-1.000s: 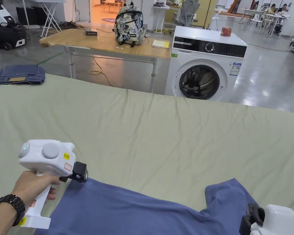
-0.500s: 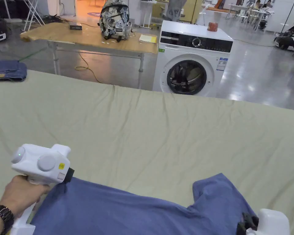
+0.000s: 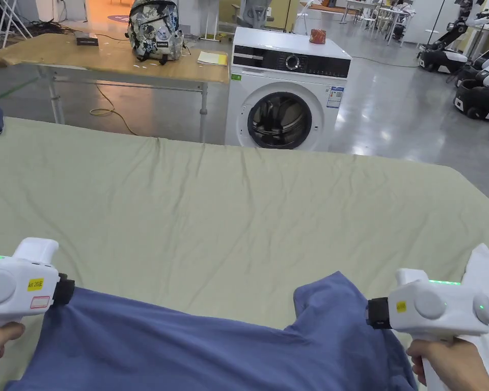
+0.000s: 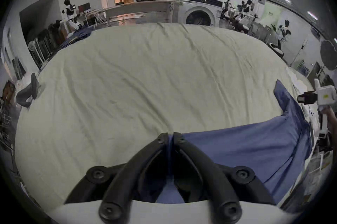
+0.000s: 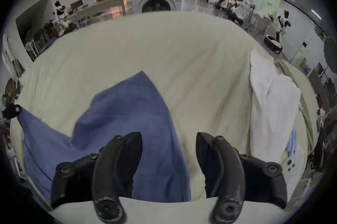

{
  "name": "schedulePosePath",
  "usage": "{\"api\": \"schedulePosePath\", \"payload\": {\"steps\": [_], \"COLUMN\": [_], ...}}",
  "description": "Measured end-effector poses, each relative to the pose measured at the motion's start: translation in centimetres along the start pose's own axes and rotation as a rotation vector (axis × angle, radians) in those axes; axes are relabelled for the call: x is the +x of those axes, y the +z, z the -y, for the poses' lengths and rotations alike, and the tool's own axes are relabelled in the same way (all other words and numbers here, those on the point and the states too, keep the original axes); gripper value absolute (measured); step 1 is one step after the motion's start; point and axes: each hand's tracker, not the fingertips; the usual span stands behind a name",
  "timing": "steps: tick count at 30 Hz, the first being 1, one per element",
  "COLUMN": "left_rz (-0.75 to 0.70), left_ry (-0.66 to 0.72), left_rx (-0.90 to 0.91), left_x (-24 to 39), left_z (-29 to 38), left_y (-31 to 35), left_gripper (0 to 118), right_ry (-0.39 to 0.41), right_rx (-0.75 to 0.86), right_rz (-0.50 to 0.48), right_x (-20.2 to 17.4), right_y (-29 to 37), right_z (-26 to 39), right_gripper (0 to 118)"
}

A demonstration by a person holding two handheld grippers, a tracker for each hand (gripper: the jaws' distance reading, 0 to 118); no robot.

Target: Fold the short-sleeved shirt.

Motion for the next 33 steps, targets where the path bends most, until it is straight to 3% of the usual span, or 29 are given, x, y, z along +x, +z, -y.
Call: {"api": "schedulePosePath", "payload": {"steps": [6,8,10,12,16,19,22,28,29,33], "left_rz": [-0.003,-0.003,-0.008,-0.008,-0.008,0.007,0.019,0.042,0.048,0.079], "left_ry": [0.013,0.012,0.006,0.009,0.012,0.016,0.022,0.046,0.053,0.076], "left_rx": [-0.003,-0.007,-0.011,-0.01,0.007,0.02,0.051,0.134,0.14,0.152], "left_x": [0.1,0.2,0.3,0.2,0.2,0.1,-0.1,-1.3,-1.6,-2.1], "left_z": [0.7,0.8,0.9,1.0,1.3,1.5,2.1,4.6,5.1,7.5], "left_y": [-0.1,-0.2,-0.3,-0.4,0.2,1.3,3.1,7.9,8.8,11.5], "left_gripper": [0,0,0,0,0,0,0,0,0,0], "right_ry": [0.01,0.042,0.067,0.074,0.009,0.024,-0.01,0.017,0.017,0.026], "right_rx": [-0.128,-0.107,-0.103,-0.086,-0.027,0.039,0.08,0.163,0.173,0.201], "right_rz": [-0.049,-0.023,-0.001,0.027,-0.013,-0.012,-0.052,-0.073,-0.079,-0.089], "right_x": [-0.6,-1.3,-1.7,-1.8,-1.8,-1.7,-1.0,1.1,-0.4,0.6], "right_y": [-4.6,-4.2,-4.1,-3.8,-2.6,-1.4,5.2,9.4,13.2,17.1], "right_z": [-0.2,0.0,0.0,0.1,-0.4,-0.4,2.4,5.0,6.5,9.2], "right_gripper": [62,55,32,0,0,0,0,0,0,0]}}
